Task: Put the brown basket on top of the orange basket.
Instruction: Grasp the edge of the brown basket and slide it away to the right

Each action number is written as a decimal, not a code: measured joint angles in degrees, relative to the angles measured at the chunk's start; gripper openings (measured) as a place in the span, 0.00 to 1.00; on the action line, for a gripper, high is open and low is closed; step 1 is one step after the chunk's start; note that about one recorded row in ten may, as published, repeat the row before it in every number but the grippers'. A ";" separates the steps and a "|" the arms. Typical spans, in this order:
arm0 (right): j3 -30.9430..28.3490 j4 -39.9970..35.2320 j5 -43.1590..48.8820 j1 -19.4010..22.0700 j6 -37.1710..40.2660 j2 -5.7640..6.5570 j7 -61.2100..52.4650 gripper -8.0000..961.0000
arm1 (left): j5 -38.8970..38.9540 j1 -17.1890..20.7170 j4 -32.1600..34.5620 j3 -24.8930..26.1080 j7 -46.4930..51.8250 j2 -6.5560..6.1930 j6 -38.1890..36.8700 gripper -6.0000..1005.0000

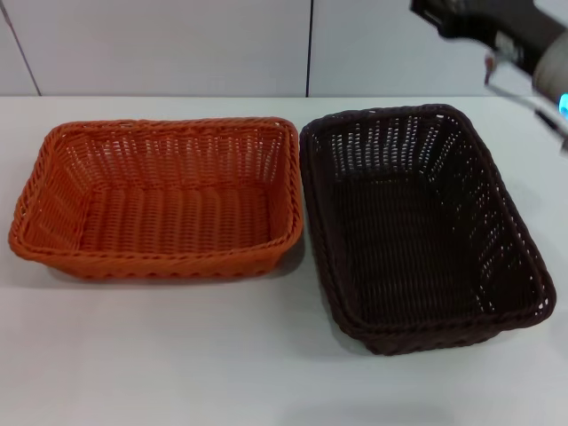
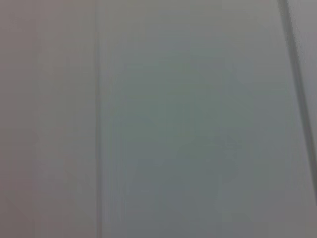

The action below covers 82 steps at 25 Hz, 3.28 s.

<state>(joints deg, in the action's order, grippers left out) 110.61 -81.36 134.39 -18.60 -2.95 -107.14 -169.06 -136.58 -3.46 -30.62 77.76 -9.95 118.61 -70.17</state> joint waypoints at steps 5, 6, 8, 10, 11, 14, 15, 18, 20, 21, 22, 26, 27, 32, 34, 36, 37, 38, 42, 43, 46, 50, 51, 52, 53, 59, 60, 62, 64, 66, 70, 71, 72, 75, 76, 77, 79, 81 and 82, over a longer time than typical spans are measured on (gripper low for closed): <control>-21.66 -11.85 0.23 -4.60 45.84 -6.38 11.03 0.73 | 1.62 -1.94 6.62 0.05 4.14 0.00 -0.46 0.67; -25.01 -12.88 0.18 -5.36 51.71 -7.72 13.97 0.73 | 1.64 -2.36 7.37 0.16 4.18 0.01 -0.43 0.67; -32.21 -15.13 -0.03 -7.36 65.08 -10.44 20.23 0.73 | 1.65 -3.06 8.34 0.29 4.23 0.05 0.06 0.67; -36.24 -16.62 -0.56 -9.40 77.22 -11.20 24.15 0.73 | 1.79 -3.54 8.85 0.36 4.26 0.05 0.91 0.67; -37.03 -17.04 -1.01 -10.18 81.49 -11.06 25.27 0.73 | 2.22 -3.81 9.05 0.39 4.28 0.03 1.54 0.67; -38.29 -17.31 -2.93 -12.54 94.26 -10.19 29.13 0.73 | 3.39 -4.68 9.95 0.42 4.20 -0.01 2.50 0.67; -38.75 -17.24 -3.40 -13.19 97.79 -10.00 30.36 0.73 | 3.76 -4.95 10.24 0.44 4.20 -0.01 2.66 0.67; -39.92 -17.01 -3.84 -14.90 106.64 -9.94 32.81 0.73 | 5.33 -5.39 10.61 0.49 4.15 0.06 3.23 0.67; -40.38 -17.02 -3.88 -15.58 111.38 -10.03 33.97 0.73 | 5.91 -5.58 10.62 0.47 3.98 0.10 3.41 0.67; -40.54 -17.16 -3.89 -15.76 113.55 -10.05 34.39 0.73 | 6.17 -5.64 10.62 0.44 3.98 0.11 3.49 0.67; -40.61 -17.25 -3.85 -15.92 115.06 -10.06 34.55 0.73 | 6.17 -5.64 10.62 0.44 3.98 0.11 3.49 0.67; -40.69 -16.56 -3.25 -16.55 118.07 -9.86 34.66 0.73 | 7.57 -6.17 10.67 0.41 3.86 0.14 4.65 0.67; -40.71 -16.20 -2.83 -16.64 118.38 -9.81 34.79 0.73 | 7.57 -6.17 10.67 0.41 3.86 0.14 4.65 0.67; -40.42 -12.37 0.69 -17.60 118.42 -9.95 36.45 0.73 | 7.64 -6.27 10.67 0.37 3.90 0.13 4.97 0.67; -40.57 -10.08 1.52 -18.37 118.05 -10.22 37.21 0.73 | 7.72 -6.32 10.67 0.22 4.03 0.13 5.11 0.67; -40.24 -8.04 1.79 -18.89 117.33 -10.40 37.79 0.73 | 7.72 -6.32 10.67 0.22 4.03 0.13 5.11 0.67; -39.76 -7.02 2.00 -19.07 116.73 -10.41 38.02 0.73 | 7.72 -6.32 10.67 0.22 4.03 0.13 5.11 0.67; -39.20 -5.95 2.36 -19.29 116.07 -10.43 38.34 0.73 | 7.72 -6.32 10.67 0.22 4.03 0.13 5.11 0.67; -37.62 -1.60 5.52 -20.67 113.53 -10.94 39.15 0.73 | 7.84 -6.38 10.67 -0.27 4.31 0.12 5.32 0.67; -37.33 -0.74 6.22 -20.98 113.16 -11.06 39.18 0.73 | 7.84 -6.35 10.64 -0.34 4.34 0.12 5.32 0.67; -36.11 1.57 7.12 -21.73 112.25 -11.19 39.23 0.73 | 7.84 -6.28 10.62 -0.47 4.36 0.12 5.32 0.67; -34.44 3.88 7.49 -22.02 110.48 -11.31 39.25 0.73 | 7.82 -6.23 10.65 -0.49 4.35 0.08 5.33 0.67; -34.08 4.44 7.58 -22.07 109.93 -11.33 39.25 0.73 | 7.81 -6.22 10.66 -0.50 4.35 0.05 5.35 0.67; -33.73 4.96 7.63 -22.10 109.41 -11.36 39.25 0.73 | 7.81 -6.22 10.66 -0.50 4.35 0.05 5.35 0.67; -33.36 5.33 7.75 -22.12 108.89 -11.41 39.23 0.73 | 7.81 -6.23 10.67 -0.45 4.27 0.00 5.38 0.67; -32.29 5.82 9.94 -22.17 106.42 -11.73 38.67 0.72 | 7.81 -6.35 10.86 -0.29 4.08 -0.08 5.38 0.67; -32.16 5.85 9.96 -22.20 106.02 -11.73 38.65 0.72 | 7.81 -6.54 11.15 -0.14 4.02 -0.18 5.38 0.67; -31.72 5.77 9.98 -22.40 105.71 -11.73 38.64 0.71 | 7.80 -6.59 11.26 -0.05 4.02 -0.22 5.38 0.67; -31.08 5.41 9.98 -22.63 105.48 -11.75 38.59 0.70 | 7.80 -6.59 11.26 -0.05 4.02 -0.22 5.38 0.67; -30.92 5.34 9.98 -22.68 105.35 -11.77 38.46 0.48 | 7.67 -6.61 11.30 -0.02 3.98 -0.23 5.38 0.67; -30.14 4.97 9.99 -22.86 104.71 -11.81 37.44 0.38 | 7.56 -6.71 11.30 0.00 3.90 -0.31 5.38 0.67; -30.07 4.84 10.01 -22.88 104.62 -11.81 37.35 0.36 | 7.56 -6.74 11.35 0.02 3.90 -0.32 5.37 0.67; -30.02 4.51 10.02 -22.87 104.54 -11.81 37.05 0.33 | 7.56 -6.78 11.56 0.02 3.89 -0.32 5.36 0.67; -29.71 2.17 10.03 -22.49 104.25 -11.85 35.35 0.31 | 7.57 -6.87 11.69 0.02 3.89 -0.32 5.36 0.67; -29.53 0.93 10.04 -22.35 104.16 -11.86 34.58 0.31 | 7.58 -7.10 12.09 0.02 3.89 -0.32 5.34 0.67; -29.11 -1.73 10.04 -22.20 104.29 -11.87 33.34 0.30 | 7.59 -7.14 12.22 0.02 3.89 -0.32 5.34 0.67; -28.93 -3.08 10.05 -22.14 104.50 -11.87 32.87 0.30 | 7.59 -7.20 12.27 0.03 3.89 -0.31 5.32 0.67; -28.80 -5.38 10.09 -22.19 104.99 -11.86 32.09 0.29 | 7.54 -7.27 12.39 0.02 3.89 -0.31 5.18 0.67; -28.74 -7.04 10.19 -22.47 105.66 -11.82 31.25 0.29 | 7.52 -7.27 12.48 0.03 3.88 -0.31 5.12 0.67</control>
<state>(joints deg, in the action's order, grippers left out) 81.88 -88.40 144.58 -41.07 102.71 -118.96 -137.82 -129.06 -10.73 -18.14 77.78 -6.07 118.30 -65.05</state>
